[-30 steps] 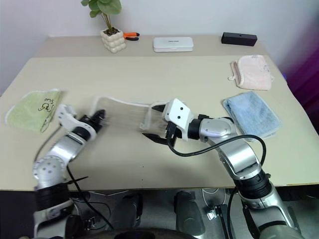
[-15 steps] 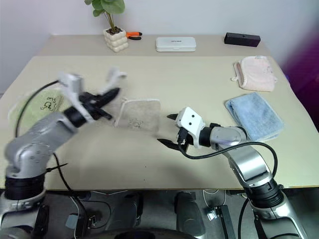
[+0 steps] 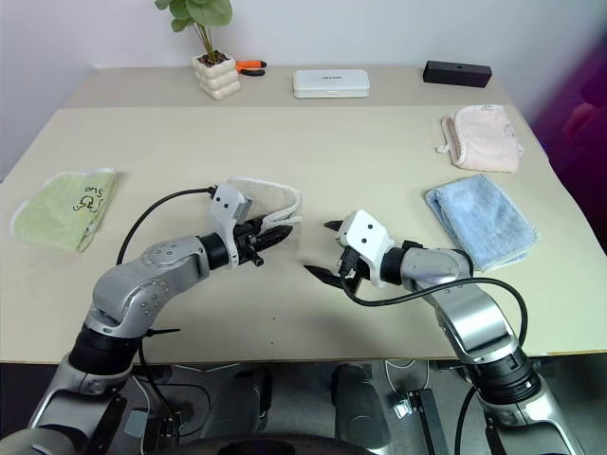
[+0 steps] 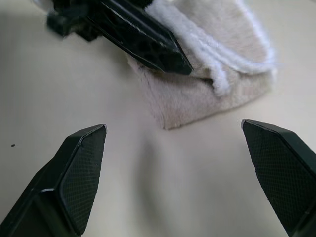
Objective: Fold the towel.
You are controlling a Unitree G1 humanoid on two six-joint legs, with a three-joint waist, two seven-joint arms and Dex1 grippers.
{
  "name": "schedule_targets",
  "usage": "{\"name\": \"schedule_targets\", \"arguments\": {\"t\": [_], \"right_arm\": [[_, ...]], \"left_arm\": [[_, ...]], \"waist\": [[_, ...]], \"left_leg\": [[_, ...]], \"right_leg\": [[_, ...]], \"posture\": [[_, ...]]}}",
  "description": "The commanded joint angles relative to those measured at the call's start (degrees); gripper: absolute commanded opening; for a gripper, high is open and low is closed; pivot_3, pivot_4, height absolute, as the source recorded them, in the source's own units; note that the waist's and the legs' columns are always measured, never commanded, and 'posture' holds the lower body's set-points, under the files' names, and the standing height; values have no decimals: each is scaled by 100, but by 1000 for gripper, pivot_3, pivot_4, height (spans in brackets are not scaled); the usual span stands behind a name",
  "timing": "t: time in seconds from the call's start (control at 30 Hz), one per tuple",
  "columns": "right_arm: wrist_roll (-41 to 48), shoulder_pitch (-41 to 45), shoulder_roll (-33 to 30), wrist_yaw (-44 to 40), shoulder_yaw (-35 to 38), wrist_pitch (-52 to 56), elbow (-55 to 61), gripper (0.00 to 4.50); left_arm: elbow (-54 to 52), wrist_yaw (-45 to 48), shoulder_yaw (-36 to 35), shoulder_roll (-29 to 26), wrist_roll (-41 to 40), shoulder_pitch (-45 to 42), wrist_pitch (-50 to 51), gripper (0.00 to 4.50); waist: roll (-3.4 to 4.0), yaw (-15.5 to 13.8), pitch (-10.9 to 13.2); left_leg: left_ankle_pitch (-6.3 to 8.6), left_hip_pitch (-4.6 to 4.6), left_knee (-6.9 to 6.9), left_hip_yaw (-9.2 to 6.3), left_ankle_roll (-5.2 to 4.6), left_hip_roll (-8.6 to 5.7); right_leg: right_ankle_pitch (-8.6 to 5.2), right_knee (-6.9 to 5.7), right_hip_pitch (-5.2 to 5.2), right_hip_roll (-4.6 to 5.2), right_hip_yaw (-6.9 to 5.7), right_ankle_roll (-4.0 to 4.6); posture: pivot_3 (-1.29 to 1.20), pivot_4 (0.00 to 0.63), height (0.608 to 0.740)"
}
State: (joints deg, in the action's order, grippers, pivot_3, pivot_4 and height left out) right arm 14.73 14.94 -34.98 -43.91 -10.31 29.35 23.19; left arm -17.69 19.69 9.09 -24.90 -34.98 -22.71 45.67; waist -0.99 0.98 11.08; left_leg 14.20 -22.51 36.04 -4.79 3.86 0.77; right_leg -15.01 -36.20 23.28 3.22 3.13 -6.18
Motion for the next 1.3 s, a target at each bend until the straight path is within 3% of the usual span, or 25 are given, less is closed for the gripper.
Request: {"name": "schedule_targets", "arguments": {"t": [0.03,0.1,0.2,0.3,0.43,0.47,0.77,0.93,1.07,1.17,1.3], "right_arm": [[-27,65,11,43,152,-168,59,4500],[46,128,32,63,257,-136,22,4500],[422,277,175,100,533,121,42,3646],[692,484,324,169,700,354,69,2140],[780,1214,969,629,548,713,-281,141],[733,1377,1127,739,478,773,-400,59],[-426,1969,1925,1165,-701,417,-2300,59],[-849,1747,2090,1301,-936,211,-2891,59],[-733,1576,2094,1300,-654,166,-2566,59],[-47,1487,2035,1129,-41,859,-1855,922],[565,1361,1925,1288,639,2019,-1147,2858]], "left_arm": [[-442,202,-475,-101,-155,12,-25,3876],[-592,370,-995,-274,-456,153,32,3876],[-785,532,-1862,-443,-1092,334,127,3940],[-694,423,-2455,-516,-1386,280,133,3081],[-195,152,-2260,-434,-923,-135,-2,1103],[-76,119,-2139,-389,-788,-223,-43,1084],[1494,346,-599,64,1013,-214,-1069,1084],[2053,498,-456,89,1543,12,-1567,1084],[1747,629,-818,251,1329,235,-1852,1084],[1069,712,-1376,354,838,480,-1952,1084],[434,1027,-1676,-79,882,1038,-2128,1084]], "waist": [[0,4,0],[0,25,0],[1,25,1],[0,5,1],[-2,-15,2],[-2,-5,2],[0,22,0],[6,21,-3],[6,25,-7],[6,21,-5],[7,28,-4]], "left_leg": [[0,0,0,0,0,0],[0,1,-1,0,0,0],[0,3,-3,0,0,2],[0,3,0,0,0,2],[0,2,7,-1,0,0],[0,2,8,-1,1,0],[-2,-6,-7,0,3,-1],[-2,-1,-8,1,2,0],[-1,10,-5,2,2,0],[-1,4,-4,1,2,2],[-1,0,-5,-1,2,2]], "right_leg": [[0,0,0,0,0,0],[0,-1,0,0,0,0],[0,-4,2,0,0,0],[0,-6,1,0,-1,0],[0,-3,-6,1,-2,0],[2,-4,-6,1,-2,3],[17,-6,14,0,-2,-11],[17,-14,15,0,-2,-10],[17,-14,4,0,-1,-10],[17,-15,6,1,-1,-10],[17,-17,13,1,-2,-10]], "posture": [[0,150,737],[0,150,737],[0,150,737],[0,150,737],[0,150,737],[0,150,737],[0,150,737],[0,150,737],[0,150,737],[0,150,737],[0,150,737]]}}
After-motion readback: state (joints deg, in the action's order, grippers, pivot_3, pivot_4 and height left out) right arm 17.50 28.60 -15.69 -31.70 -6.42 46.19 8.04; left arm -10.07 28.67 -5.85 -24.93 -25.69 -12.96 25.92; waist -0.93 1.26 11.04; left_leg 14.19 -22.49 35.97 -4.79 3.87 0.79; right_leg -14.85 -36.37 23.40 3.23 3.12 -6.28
